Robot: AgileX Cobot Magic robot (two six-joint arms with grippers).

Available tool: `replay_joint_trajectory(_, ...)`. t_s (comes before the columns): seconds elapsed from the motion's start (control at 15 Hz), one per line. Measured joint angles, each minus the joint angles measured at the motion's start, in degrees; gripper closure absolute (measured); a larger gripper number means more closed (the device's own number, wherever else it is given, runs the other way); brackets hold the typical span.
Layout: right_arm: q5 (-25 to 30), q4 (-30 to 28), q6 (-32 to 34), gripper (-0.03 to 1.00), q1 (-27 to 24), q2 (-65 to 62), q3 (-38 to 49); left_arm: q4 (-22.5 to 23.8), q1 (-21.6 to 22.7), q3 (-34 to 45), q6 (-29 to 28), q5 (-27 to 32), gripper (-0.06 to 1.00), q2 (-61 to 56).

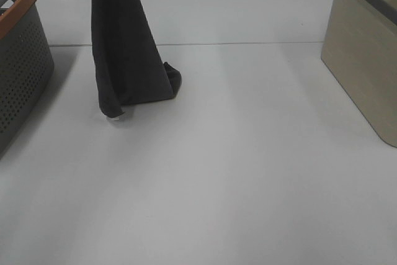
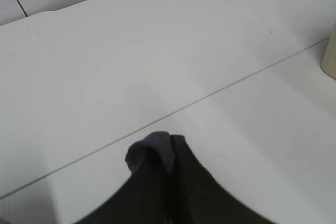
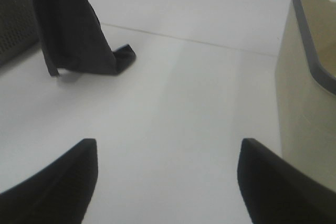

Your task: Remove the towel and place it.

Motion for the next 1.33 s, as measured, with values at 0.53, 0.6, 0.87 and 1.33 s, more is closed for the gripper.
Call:
replay_joint_trajectory(0.53, -8.1, 42.8, -54.7, 0.31, 0.0, 33.6, -0.5, -2.3, 0.0, 0.4, 5.3, -0.2, 0.94, -1.0)
replay_joint_trajectory(0.6, -8.0, 50.3, -63.2, 0.33, 0.0, 38.3, -0.5, -2.3, 0.0, 0.4, 5.4, -0.2, 0.94, -1.5)
replay_joint_trajectory(0.87, -10.9, 76.0, -92.1, 0.34, 9.5, 60.3, -0.9, -2.3, 0.0, 0.4, 5.4, 1.7, 0.94, -2.3)
replay_joint_trajectory(1.33, -22.2, 81.5, -92.4, 0.34, 26.4, 89.7, -17.9, -2.5, 0.0, 0.4, 5.4, 2.0, 0.94, -2.3)
